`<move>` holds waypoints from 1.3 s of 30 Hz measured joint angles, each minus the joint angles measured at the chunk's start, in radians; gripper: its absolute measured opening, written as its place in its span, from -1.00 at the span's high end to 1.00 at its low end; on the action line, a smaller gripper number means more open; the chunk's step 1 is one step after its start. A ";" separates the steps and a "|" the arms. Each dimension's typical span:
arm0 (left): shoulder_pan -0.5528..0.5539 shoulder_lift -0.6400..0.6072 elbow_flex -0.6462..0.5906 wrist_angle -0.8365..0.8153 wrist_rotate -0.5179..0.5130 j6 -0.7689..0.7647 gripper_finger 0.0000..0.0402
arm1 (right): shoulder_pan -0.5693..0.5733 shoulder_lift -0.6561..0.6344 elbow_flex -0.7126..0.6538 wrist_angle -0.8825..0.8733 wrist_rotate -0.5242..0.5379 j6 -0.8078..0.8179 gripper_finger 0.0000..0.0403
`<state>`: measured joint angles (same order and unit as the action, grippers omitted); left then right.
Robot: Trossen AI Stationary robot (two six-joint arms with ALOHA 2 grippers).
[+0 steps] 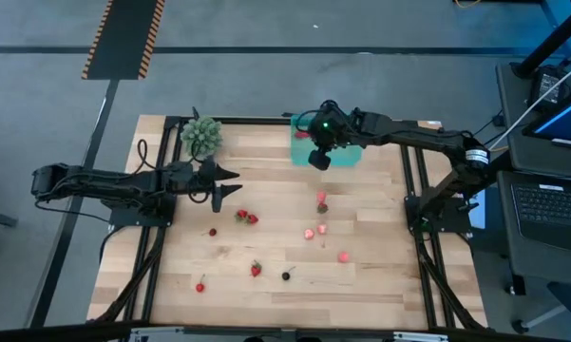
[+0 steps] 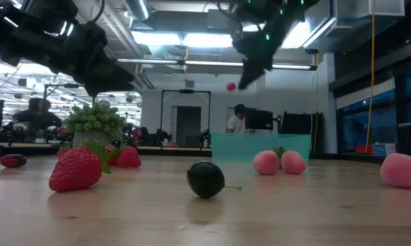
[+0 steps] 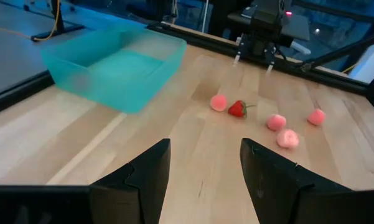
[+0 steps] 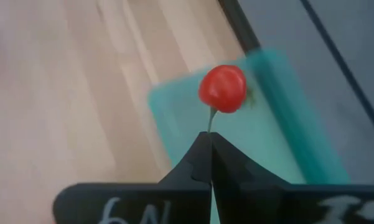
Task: Pick and placing Produce into tupperware
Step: Put the cherry into the blue bin
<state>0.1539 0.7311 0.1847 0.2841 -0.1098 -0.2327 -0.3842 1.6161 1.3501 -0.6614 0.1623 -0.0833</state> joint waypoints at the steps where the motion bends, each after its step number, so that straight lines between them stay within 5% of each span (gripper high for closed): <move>1: 0.000 0.000 -0.002 0.004 0.001 0.000 0.06 | -0.016 0.001 -0.016 0.002 0.000 0.003 1.00; 14: 0.000 0.000 -0.003 0.027 0.003 0.000 0.06 | -0.211 0.066 -0.184 0.084 -0.076 0.130 1.00; 27: 0.000 0.000 -0.003 0.026 0.003 0.000 0.06 | -0.355 0.342 0.021 -0.071 -0.123 0.106 1.00; 39: 0.000 0.000 -0.003 0.024 0.003 0.000 0.06 | -0.393 0.412 0.096 -0.137 -0.208 0.078 1.00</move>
<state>0.1539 0.7311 0.1822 0.3084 -0.1070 -0.2329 -0.7773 2.0285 1.4464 -0.7980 -0.0461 -0.0056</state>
